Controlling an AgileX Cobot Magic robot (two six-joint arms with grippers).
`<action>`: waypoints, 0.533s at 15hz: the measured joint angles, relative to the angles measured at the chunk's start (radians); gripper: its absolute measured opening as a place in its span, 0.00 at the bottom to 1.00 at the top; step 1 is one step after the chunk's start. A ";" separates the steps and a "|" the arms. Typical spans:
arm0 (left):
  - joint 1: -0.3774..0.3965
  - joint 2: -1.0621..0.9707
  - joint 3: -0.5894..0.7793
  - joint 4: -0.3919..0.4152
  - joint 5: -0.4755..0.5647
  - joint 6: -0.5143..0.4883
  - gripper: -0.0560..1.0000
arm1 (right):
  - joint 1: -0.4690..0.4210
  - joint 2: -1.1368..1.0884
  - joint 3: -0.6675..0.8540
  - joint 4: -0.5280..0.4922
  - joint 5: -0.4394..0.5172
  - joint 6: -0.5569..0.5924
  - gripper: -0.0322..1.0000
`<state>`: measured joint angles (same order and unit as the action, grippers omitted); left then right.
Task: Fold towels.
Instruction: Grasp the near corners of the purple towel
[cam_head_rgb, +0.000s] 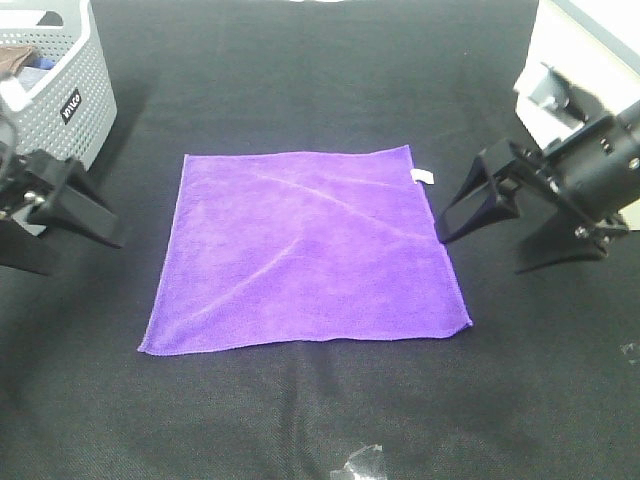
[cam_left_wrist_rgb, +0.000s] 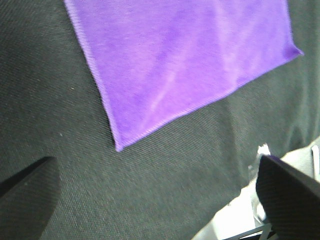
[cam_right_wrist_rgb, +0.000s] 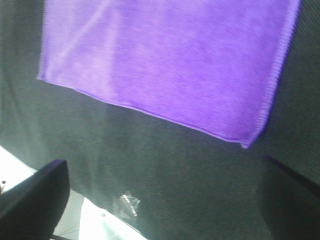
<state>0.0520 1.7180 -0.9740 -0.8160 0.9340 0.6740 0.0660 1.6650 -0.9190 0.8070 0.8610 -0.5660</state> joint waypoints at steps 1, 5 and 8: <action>0.000 0.044 -0.020 0.000 0.000 -0.005 0.99 | 0.000 0.034 0.000 -0.002 -0.007 0.003 0.96; 0.000 0.194 -0.048 0.000 -0.027 -0.008 0.99 | 0.000 0.174 -0.035 -0.004 -0.036 -0.006 0.96; 0.000 0.244 -0.049 0.000 -0.058 -0.008 0.99 | 0.000 0.220 -0.097 -0.004 -0.037 -0.007 0.96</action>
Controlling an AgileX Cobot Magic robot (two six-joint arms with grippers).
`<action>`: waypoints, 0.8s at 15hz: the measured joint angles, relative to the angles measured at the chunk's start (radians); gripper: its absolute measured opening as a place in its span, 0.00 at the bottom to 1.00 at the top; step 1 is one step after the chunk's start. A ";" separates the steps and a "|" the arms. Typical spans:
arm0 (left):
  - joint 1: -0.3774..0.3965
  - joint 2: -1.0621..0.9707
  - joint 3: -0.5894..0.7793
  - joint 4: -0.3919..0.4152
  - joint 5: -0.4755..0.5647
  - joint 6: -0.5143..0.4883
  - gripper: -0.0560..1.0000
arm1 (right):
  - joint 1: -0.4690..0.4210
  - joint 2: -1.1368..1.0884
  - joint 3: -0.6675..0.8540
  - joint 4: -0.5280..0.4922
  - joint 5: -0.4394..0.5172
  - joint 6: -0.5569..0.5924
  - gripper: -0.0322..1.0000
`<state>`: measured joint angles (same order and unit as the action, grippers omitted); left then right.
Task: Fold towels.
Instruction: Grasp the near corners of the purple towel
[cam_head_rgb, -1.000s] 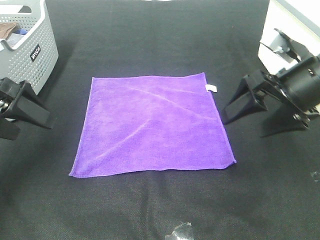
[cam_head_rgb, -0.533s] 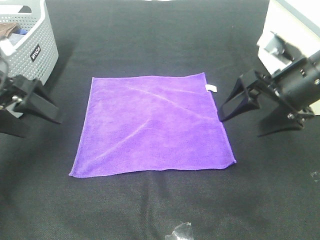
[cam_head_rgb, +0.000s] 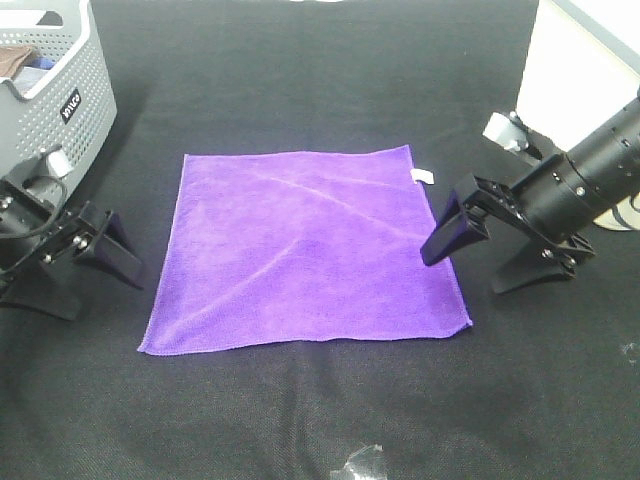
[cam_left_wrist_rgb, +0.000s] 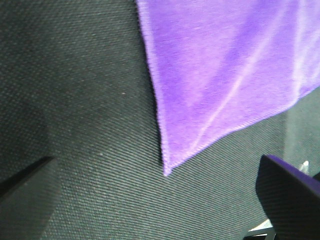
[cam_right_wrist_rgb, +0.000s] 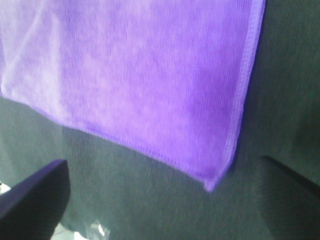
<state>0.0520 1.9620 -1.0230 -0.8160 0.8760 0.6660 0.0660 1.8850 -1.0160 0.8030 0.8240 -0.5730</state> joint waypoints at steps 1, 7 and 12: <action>0.000 0.008 0.000 0.001 -0.005 0.000 0.99 | 0.000 0.013 -0.015 0.000 0.000 0.000 0.95; -0.106 0.049 -0.053 0.012 -0.065 -0.029 0.99 | 0.000 0.078 -0.025 -0.041 0.002 0.000 0.95; -0.114 0.091 -0.086 0.048 -0.060 -0.125 0.99 | 0.000 0.127 -0.032 -0.050 -0.001 0.000 0.95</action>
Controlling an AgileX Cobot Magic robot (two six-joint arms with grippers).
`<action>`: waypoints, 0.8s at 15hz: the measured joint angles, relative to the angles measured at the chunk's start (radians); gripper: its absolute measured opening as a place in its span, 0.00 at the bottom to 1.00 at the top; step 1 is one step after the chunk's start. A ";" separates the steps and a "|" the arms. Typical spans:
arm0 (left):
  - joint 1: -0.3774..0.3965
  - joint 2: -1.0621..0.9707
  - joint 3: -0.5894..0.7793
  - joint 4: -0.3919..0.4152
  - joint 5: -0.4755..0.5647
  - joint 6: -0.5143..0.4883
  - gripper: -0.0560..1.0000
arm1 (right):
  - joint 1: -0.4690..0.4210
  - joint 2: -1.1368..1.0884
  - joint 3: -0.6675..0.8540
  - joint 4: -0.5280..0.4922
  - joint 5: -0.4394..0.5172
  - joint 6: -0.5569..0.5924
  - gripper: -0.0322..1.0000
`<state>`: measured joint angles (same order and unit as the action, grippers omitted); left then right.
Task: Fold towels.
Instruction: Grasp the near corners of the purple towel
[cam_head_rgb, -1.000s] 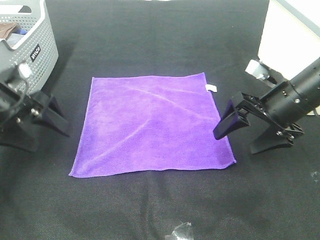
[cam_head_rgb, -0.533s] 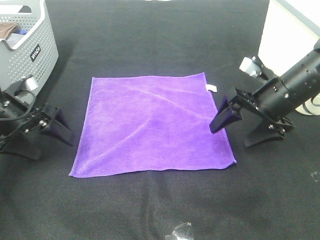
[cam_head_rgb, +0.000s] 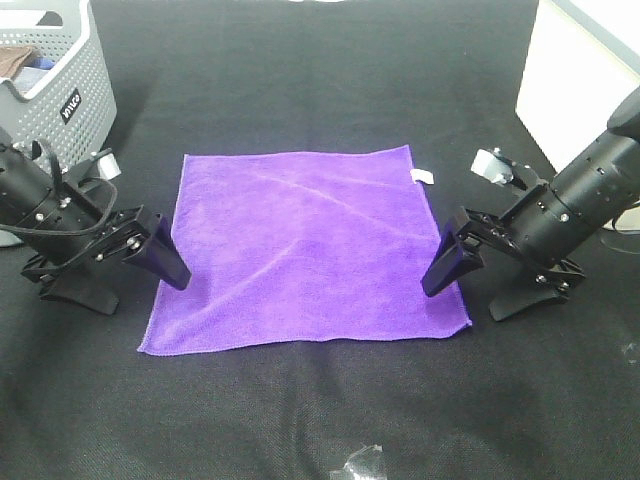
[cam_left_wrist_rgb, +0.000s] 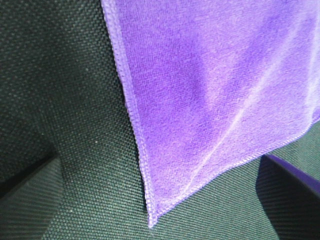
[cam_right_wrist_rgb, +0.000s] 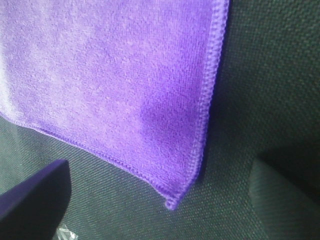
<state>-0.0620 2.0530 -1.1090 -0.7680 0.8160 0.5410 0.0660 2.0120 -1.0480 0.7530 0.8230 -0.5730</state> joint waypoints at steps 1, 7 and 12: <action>-0.002 0.001 -0.004 0.003 0.001 -0.004 0.99 | 0.000 0.000 -0.003 -0.005 0.000 0.000 0.95; -0.002 0.002 -0.005 0.006 0.004 -0.007 0.99 | 0.000 -0.011 -0.024 -0.044 0.004 0.000 0.94; -0.002 0.002 -0.005 0.006 0.004 -0.007 0.99 | -0.001 -0.006 -0.052 -0.080 0.002 0.002 0.94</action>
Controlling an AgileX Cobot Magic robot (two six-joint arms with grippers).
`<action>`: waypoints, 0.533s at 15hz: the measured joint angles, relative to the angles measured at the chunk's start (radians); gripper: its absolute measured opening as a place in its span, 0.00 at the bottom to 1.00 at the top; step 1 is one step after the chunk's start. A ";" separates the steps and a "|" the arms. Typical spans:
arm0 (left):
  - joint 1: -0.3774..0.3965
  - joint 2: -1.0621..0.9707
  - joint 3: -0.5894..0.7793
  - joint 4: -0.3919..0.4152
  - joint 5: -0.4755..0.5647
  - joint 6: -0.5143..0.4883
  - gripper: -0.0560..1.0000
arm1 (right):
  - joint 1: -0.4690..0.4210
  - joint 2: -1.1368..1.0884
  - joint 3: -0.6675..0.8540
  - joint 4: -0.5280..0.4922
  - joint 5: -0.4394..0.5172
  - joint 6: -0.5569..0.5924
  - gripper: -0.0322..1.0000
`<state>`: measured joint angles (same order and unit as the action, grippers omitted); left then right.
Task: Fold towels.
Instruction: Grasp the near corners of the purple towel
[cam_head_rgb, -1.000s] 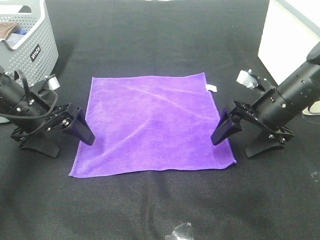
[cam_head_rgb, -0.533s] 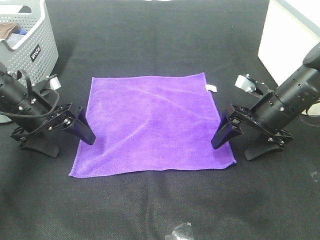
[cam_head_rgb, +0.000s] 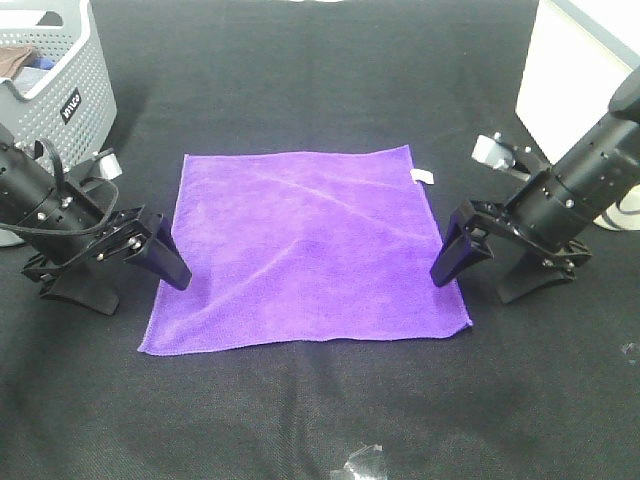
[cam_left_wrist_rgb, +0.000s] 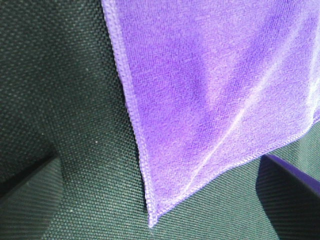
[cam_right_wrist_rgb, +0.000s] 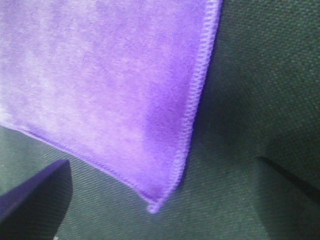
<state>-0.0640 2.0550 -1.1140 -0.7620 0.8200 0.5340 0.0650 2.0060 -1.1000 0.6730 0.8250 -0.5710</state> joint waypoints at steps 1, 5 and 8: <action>0.000 0.000 0.000 0.000 0.003 0.000 0.99 | 0.000 0.015 0.000 -0.006 -0.001 0.000 0.94; 0.000 0.000 0.000 0.001 0.007 0.000 0.99 | -0.005 0.036 -0.006 0.004 0.004 0.000 0.93; 0.000 0.000 0.000 0.001 0.008 0.000 0.99 | -0.008 0.036 -0.006 0.021 0.007 0.000 0.93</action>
<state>-0.0640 2.0550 -1.1140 -0.7610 0.8280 0.5340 0.0570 2.0420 -1.1060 0.6940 0.8320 -0.5710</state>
